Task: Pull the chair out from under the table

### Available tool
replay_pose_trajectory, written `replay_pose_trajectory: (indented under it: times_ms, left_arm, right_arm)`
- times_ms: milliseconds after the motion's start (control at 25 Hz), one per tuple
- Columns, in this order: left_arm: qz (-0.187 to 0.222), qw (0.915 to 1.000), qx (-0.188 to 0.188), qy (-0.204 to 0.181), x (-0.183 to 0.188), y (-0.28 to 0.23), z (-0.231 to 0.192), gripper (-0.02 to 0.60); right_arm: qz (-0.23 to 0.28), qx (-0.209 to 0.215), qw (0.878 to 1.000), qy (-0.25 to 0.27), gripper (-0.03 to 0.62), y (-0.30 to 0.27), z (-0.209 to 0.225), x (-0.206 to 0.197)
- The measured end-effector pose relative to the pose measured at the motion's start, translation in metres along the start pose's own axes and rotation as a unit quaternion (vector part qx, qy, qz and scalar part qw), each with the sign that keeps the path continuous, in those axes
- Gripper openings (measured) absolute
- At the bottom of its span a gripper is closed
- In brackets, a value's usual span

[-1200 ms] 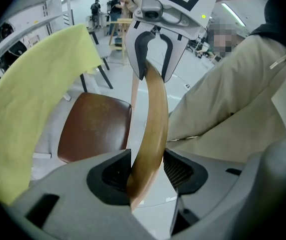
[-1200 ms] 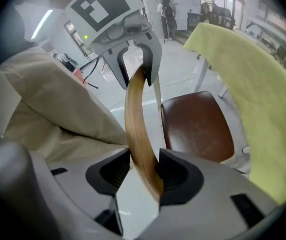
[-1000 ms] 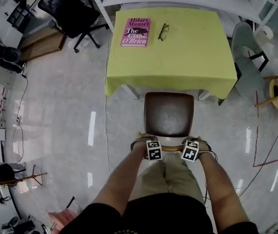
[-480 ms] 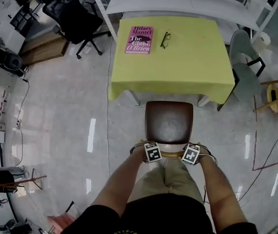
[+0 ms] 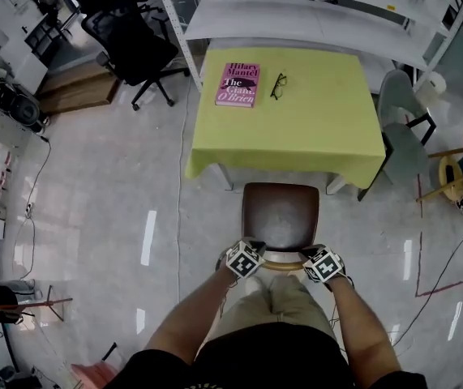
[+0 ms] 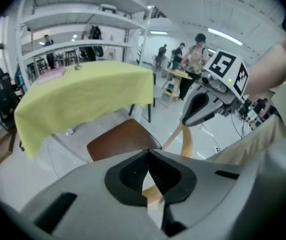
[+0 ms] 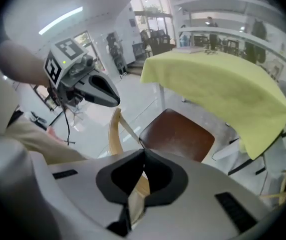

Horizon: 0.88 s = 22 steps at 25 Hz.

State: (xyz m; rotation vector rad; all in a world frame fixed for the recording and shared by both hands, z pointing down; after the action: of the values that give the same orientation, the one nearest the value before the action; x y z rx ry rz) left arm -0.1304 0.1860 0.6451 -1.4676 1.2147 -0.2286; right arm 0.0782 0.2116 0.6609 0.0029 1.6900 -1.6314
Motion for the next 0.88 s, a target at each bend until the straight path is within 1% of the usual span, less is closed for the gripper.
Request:
replay_pose_trajectory:
  times_ms: [120,200,320,440,600,720,880]
  left_arm:
    - [0.066,0.9969,0.027,0.033,0.012,0.020,0.005,0.009]
    - [0.106,0.9928,0.037,0.042,0.020,0.034,0.010,0.009]
    - [0.163,0.9842,0.037,0.059,0.026,0.055,0.014,0.009]
    - [0.211,0.9729,0.050,0.081,0.039,0.081,0.016,0.009]
    - [0.273,0.9542,0.063,0.104,0.064,0.118,0.016,0.009]
    - [0.314,0.9417,0.060,0.105,0.085,0.148,0.020,0.009]
    - [0.354,0.9282,0.059,0.098,0.108,0.184,0.025,0.009]
  right_arm:
    - [0.050,-0.027,0.997,-0.061,0.011,0.018,-0.002,0.009]
    - [0.071,-0.047,0.993,-0.078,0.011,0.030,-0.004,0.017]
    - [0.097,-0.074,0.988,-0.089,0.011,0.049,-0.008,0.030]
    - [0.131,-0.097,0.981,-0.101,0.011,0.072,-0.007,0.049]
    - [0.164,-0.127,0.973,-0.097,0.011,0.102,-0.007,0.076]
    - [0.193,-0.145,0.965,-0.099,0.011,0.124,-0.009,0.096]
    - [0.237,-0.168,0.952,-0.090,0.011,0.152,-0.010,0.124]
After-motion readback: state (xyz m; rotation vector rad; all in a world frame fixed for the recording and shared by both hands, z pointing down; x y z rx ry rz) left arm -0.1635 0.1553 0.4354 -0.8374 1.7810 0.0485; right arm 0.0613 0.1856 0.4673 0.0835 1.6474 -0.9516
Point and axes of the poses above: the fingertips, and each gripper's own axes: y backward along the fingers, z to its right, x out of its top, the point moved 9 cm from there along y, backward along the fingers, and after that the axes turned 15 degrees about y, right-handed, at the moved point
